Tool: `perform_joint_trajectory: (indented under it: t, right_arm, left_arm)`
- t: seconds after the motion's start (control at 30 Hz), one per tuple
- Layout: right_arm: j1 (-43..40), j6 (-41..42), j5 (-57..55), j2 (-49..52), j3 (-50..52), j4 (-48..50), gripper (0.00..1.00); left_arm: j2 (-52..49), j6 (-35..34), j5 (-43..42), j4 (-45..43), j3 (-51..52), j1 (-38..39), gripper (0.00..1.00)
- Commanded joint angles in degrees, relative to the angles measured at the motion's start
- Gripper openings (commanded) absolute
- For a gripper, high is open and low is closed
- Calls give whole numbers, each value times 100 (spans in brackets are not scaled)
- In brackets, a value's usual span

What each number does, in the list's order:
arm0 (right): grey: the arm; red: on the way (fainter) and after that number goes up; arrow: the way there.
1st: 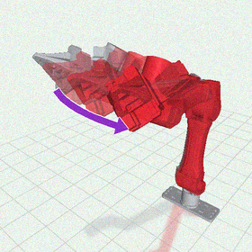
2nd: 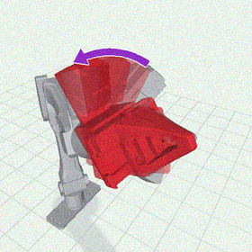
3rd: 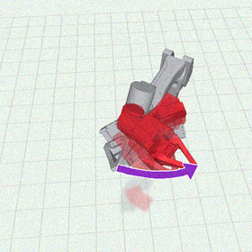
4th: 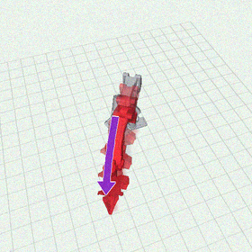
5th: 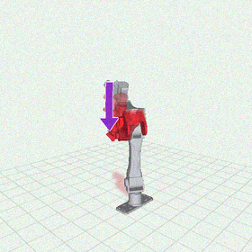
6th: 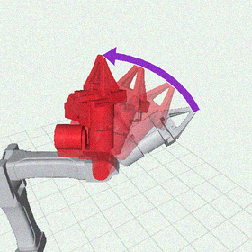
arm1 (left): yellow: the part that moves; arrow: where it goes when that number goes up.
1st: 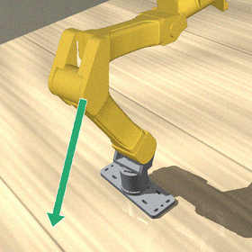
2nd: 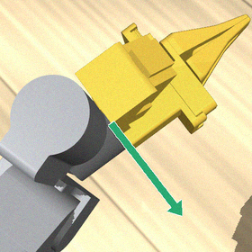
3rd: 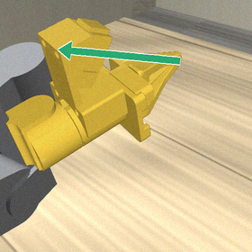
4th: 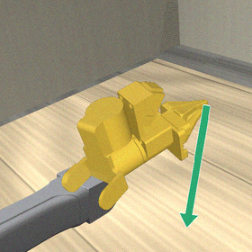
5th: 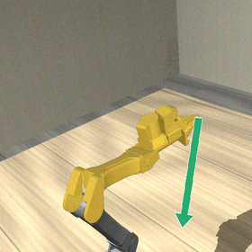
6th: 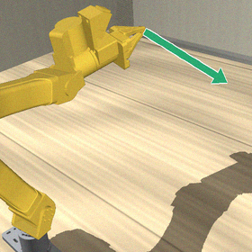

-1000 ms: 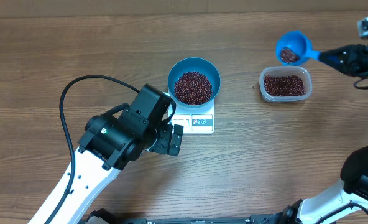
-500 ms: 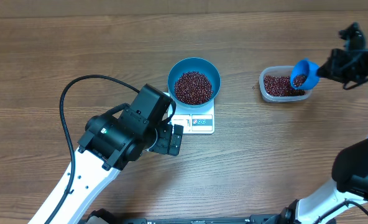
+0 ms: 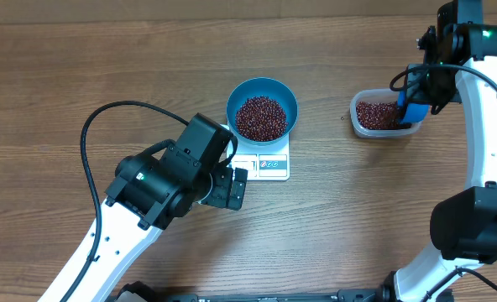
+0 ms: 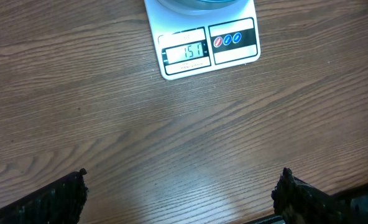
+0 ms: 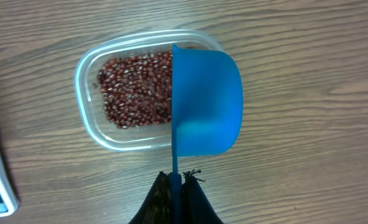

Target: Scoop item into bowl and weigh 150g on scale

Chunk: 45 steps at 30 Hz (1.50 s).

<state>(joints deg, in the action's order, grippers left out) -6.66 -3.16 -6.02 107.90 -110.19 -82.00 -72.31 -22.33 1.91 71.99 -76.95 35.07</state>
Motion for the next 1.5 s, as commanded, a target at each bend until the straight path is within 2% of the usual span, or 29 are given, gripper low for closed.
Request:
perform_joint_trajectory:
  t: [0.0, 0.27, 0.63, 1.07, 1.13, 1.27, 1.47]
  right_arm:
    - [28, 212, -343, -63, -39, 42, 4]
    - [98, 210, -354, -63, -39, 42, 4]
    - [1001, 160, -1611, -63, -39, 66, 4]
    - [1115, 166, -1576, -63, -39, -59, 4]
    - [1115, 168, -1381, -63, -39, 52, 4]
    - [1115, 111, -125, -76, -57, 621, 4]
    - [1126, -433, 1405, -295, -57, 1410, 4]
  left_arm:
    - [33, -42, -7, -4, -2, 22, 100]
    - [33, -42, -4, -4, -2, 22, 99]
    - [33, -42, -7, -4, -2, 22, 100]
    - [33, -42, -7, -4, -2, 22, 100]
    - [33, -42, -7, -4, -2, 22, 100]
    - [33, -42, -7, -4, -2, 22, 100]
    - [33, -42, -4, -4, -2, 22, 99]
